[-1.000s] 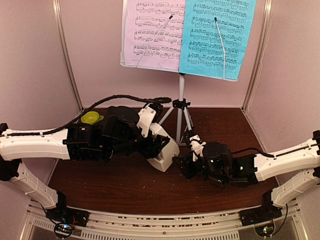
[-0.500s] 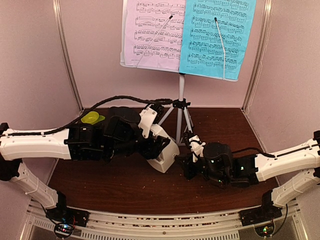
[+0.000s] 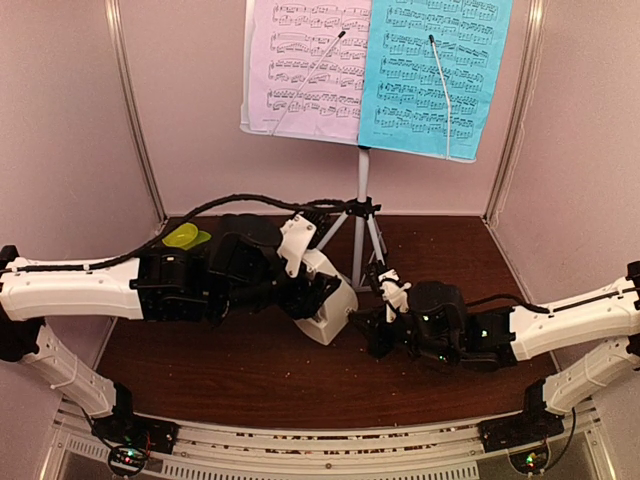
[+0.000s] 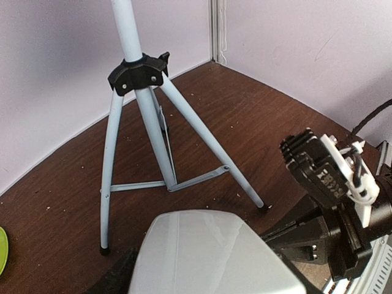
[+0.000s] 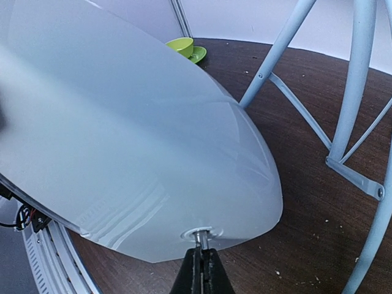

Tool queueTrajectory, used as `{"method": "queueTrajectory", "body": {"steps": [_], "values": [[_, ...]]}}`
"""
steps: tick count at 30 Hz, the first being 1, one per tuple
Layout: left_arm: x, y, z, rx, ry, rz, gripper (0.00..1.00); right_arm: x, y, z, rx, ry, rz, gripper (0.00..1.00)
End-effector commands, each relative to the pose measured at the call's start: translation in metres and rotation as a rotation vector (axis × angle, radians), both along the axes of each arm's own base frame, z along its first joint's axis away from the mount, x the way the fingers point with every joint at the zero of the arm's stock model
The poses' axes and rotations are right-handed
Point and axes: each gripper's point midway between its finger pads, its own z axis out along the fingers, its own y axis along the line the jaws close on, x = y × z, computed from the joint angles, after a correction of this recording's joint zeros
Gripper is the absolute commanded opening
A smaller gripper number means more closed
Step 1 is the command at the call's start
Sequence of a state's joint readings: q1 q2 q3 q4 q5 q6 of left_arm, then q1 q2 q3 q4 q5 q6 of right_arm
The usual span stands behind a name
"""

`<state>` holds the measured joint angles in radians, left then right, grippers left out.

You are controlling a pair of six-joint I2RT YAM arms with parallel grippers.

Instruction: Set up the instrument practice props

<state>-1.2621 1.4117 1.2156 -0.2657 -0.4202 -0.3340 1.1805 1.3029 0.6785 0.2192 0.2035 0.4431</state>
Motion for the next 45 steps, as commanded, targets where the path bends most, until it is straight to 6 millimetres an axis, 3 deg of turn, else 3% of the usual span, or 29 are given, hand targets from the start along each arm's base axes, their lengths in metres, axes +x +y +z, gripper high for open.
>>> {"method": "queueTrajectory", "body": {"steps": [1, 19, 24, 29, 34, 38, 45], "values": [[-0.011, -0.007, 0.051, -0.173, -0.054, -0.059, 0.01, 0.017, -0.001, 0.021, 0.167, 0.049, -0.049, 0.00], [-0.005, 0.000, 0.039, -0.197, -0.065, -0.007, 0.00, 0.036, -0.001, -0.001, 0.465, 0.316, -0.077, 0.00], [-0.001, 0.001, 0.027, -0.185, -0.046, 0.011, 0.00, 0.037, -0.004, -0.003, 0.431, 0.303, -0.073, 0.01], [0.020, 0.000, -0.002, -0.171, -0.011, 0.019, 0.02, 0.032, -0.015, -0.007, 0.309, 0.224, -0.064, 0.23], [0.045, -0.009, -0.017, -0.113, -0.026, -0.006, 0.03, 0.019, -0.034, -0.015, 0.244, 0.187, -0.046, 0.46], [0.047, -0.026, -0.032, -0.063, -0.015, -0.058, 0.03, 0.013, -0.053, -0.012, 0.198, 0.154, -0.060, 0.64], [0.045, -0.046, -0.067, -0.026, 0.062, -0.104, 0.05, 0.018, -0.084, 0.000, 0.104, 0.084, -0.150, 0.84]]}}
